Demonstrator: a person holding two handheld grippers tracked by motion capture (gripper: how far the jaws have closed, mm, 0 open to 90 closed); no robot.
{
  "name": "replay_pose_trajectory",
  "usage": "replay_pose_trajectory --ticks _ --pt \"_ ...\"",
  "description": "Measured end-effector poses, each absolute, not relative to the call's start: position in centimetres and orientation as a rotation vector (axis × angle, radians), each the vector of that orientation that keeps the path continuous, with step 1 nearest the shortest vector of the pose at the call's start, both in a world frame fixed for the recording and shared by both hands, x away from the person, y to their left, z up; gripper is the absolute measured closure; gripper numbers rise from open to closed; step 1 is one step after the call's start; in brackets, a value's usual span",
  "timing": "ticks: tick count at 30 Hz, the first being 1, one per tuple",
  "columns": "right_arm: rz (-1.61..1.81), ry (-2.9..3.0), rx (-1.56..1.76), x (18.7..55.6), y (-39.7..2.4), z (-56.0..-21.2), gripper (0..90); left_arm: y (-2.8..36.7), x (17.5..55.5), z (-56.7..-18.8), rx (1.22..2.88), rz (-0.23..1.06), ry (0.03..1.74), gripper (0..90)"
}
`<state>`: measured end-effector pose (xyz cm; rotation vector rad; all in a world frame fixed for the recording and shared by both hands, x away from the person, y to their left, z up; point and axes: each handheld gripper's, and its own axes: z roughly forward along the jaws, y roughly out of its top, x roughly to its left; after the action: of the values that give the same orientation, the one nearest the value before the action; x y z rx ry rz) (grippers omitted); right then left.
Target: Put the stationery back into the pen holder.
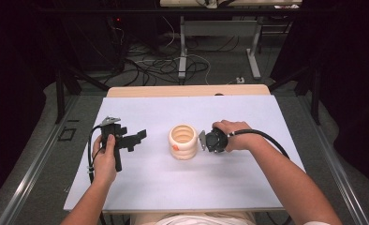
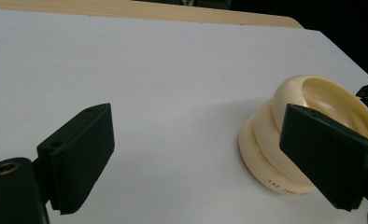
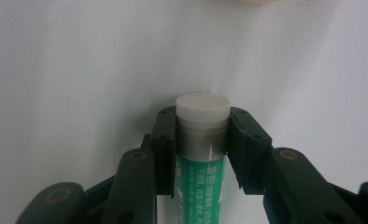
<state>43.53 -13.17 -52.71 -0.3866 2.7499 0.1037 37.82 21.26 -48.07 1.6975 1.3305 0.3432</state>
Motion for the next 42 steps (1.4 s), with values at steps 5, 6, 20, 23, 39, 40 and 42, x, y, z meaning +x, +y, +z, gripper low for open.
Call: replay_pose_trajectory --ticks 5,6,20,23,39,40,42 --pt "0.094 2.76 -0.341 43.5 -13.4 -52.4 65.1 21.2 37.8 -48.0 1.704 0.34 1.33 10.2" --pt "0.119 2.754 -0.334 43.5 -13.4 -52.4 65.1 21.2 37.8 -48.1 1.702 0.341 1.33 10.2" --pt "0.191 2.743 -0.19 43.4 -13.7 -50.6 65.2 21.2 37.9 -48.1 1.704 0.345 1.331 10.2" --pt "0.279 2.709 -0.135 43.4 -13.8 -50.4 65.2 21.2 37.9 -48.1 1.699 0.343 1.331 10.2" --pt "0.492 2.661 0.108 43.8 -13.7 -46.9 65.2 21.3 37.9 -48.0 1.698 0.349 1.333 10.1" --pt "0.496 2.654 0.134 43.9 -13.7 -46.8 65.2 21.3 37.9 -48.0 1.698 0.349 1.332 10.2" --pt "0.52 2.643 0.157 44.0 -13.8 -46.6 65.1 21.3 37.9 -48.0 1.698 0.349 1.331 10.1"
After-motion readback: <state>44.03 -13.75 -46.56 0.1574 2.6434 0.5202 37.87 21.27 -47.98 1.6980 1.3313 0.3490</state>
